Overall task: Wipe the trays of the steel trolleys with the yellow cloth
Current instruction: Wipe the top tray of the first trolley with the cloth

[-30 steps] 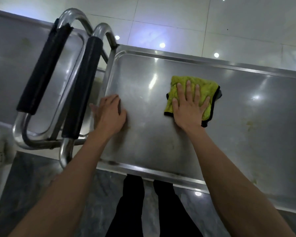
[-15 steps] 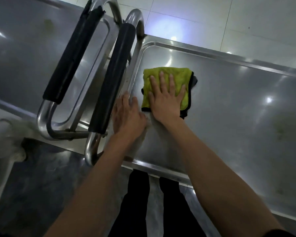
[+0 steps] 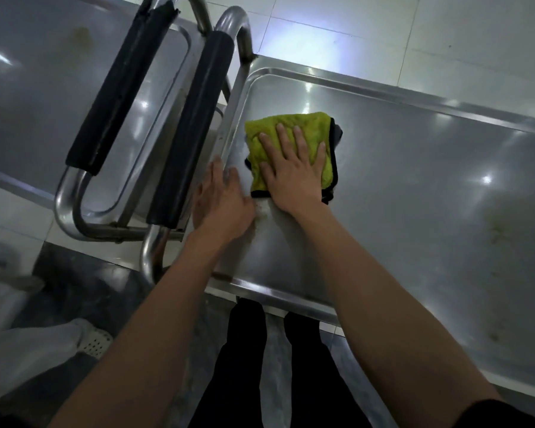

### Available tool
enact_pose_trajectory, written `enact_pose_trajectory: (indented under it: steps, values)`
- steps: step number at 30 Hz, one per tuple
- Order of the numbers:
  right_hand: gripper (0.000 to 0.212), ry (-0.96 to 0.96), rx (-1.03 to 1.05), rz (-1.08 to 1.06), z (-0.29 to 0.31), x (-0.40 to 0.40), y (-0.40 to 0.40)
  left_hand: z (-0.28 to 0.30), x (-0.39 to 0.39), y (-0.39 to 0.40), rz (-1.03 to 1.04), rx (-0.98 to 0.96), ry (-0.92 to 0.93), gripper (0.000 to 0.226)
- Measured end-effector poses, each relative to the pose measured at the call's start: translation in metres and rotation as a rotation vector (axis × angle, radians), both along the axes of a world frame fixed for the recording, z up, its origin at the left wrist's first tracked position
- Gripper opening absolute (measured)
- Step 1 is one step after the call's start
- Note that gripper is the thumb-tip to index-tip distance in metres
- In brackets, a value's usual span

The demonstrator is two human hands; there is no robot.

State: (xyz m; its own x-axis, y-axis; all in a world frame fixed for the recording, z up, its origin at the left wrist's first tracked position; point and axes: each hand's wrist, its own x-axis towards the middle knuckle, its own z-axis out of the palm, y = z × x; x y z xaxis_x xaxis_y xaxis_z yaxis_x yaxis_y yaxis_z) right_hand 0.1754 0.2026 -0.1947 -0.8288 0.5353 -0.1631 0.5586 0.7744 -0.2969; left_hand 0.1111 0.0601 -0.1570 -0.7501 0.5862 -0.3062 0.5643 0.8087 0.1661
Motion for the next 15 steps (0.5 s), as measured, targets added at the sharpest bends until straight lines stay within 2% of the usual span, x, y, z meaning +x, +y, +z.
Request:
enact_pose_trajectory:
  steps: [6, 11, 15]
  values:
    - [0.056, -0.023, 0.041, -0.156, -0.005, 0.092, 0.042, 0.006, 0.005, 0.011, 0.041, -0.071, -0.017, 0.064]
    - [0.057, -0.056, 0.042, -0.248, -0.003, 0.154, 0.062, 0.018, 0.045, 0.055, -0.315, -0.09, 0.023, 0.045]
    - [0.057, -0.061, 0.033, -0.303, -0.001, 0.191, 0.077, 0.015, 0.08, 0.076, -0.391, -0.152, -0.014, 0.045]
